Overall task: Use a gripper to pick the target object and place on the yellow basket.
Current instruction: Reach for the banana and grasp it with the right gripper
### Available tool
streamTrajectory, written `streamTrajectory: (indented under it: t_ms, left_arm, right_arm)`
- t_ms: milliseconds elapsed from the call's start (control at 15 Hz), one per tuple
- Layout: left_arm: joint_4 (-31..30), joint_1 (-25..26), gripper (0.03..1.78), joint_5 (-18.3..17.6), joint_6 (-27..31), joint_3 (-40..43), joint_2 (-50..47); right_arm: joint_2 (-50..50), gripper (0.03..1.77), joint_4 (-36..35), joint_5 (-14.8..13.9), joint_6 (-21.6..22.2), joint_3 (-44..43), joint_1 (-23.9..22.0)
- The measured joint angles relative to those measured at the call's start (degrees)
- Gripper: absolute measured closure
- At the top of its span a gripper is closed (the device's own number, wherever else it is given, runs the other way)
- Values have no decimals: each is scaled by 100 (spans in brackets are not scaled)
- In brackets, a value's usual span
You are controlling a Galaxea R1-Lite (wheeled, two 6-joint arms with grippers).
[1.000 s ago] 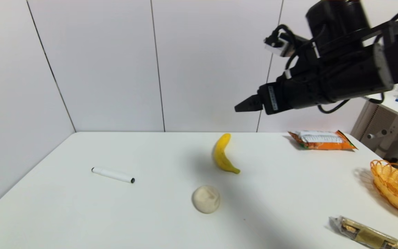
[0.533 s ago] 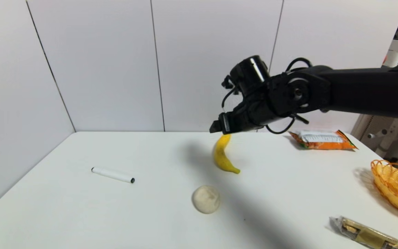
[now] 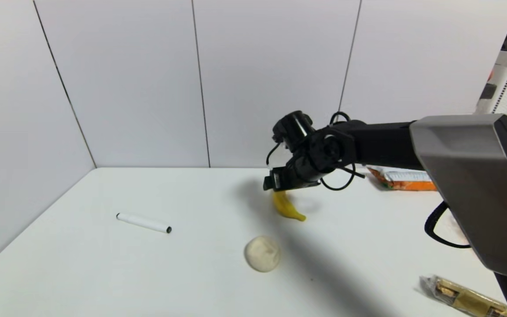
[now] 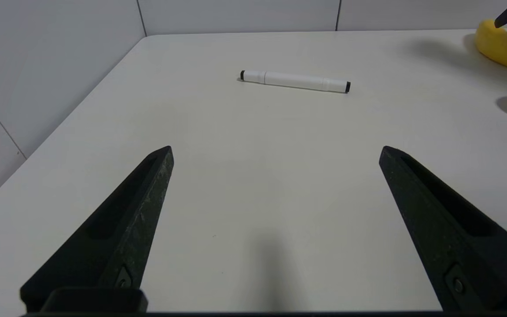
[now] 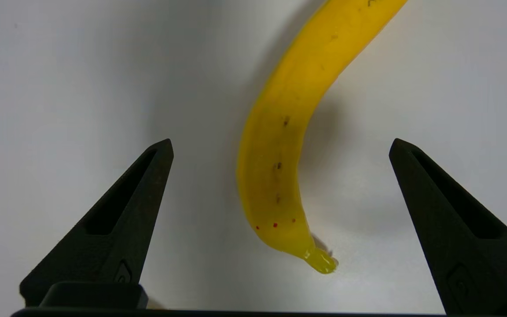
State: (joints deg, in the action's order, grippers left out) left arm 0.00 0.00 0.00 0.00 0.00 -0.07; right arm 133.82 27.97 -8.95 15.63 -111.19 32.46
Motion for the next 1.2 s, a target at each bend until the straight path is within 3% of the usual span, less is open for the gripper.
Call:
streamTrajectory:
  t_ms: [533, 800, 1000, 1067, 1200]
  left_arm:
    - [0, 0, 12, 0, 0, 0, 2]
    - [0, 0, 12, 0, 0, 0, 2]
    - [0, 0, 12, 0, 0, 0, 2]
    - [0, 0, 12, -2, 0, 0, 2]
    - [0, 0, 12, 0, 0, 0, 2]
  right_arm:
    - [430, 10, -18, -15, 0, -33, -6]
    - [583, 72, -35, -17, -17, -49, -30]
    - [599, 102, -29, -17, -17, -50, -41]
    - [583, 125, -29, -15, -15, -49, -39]
    - [502, 127, 4, -20, -20, -39, -49]
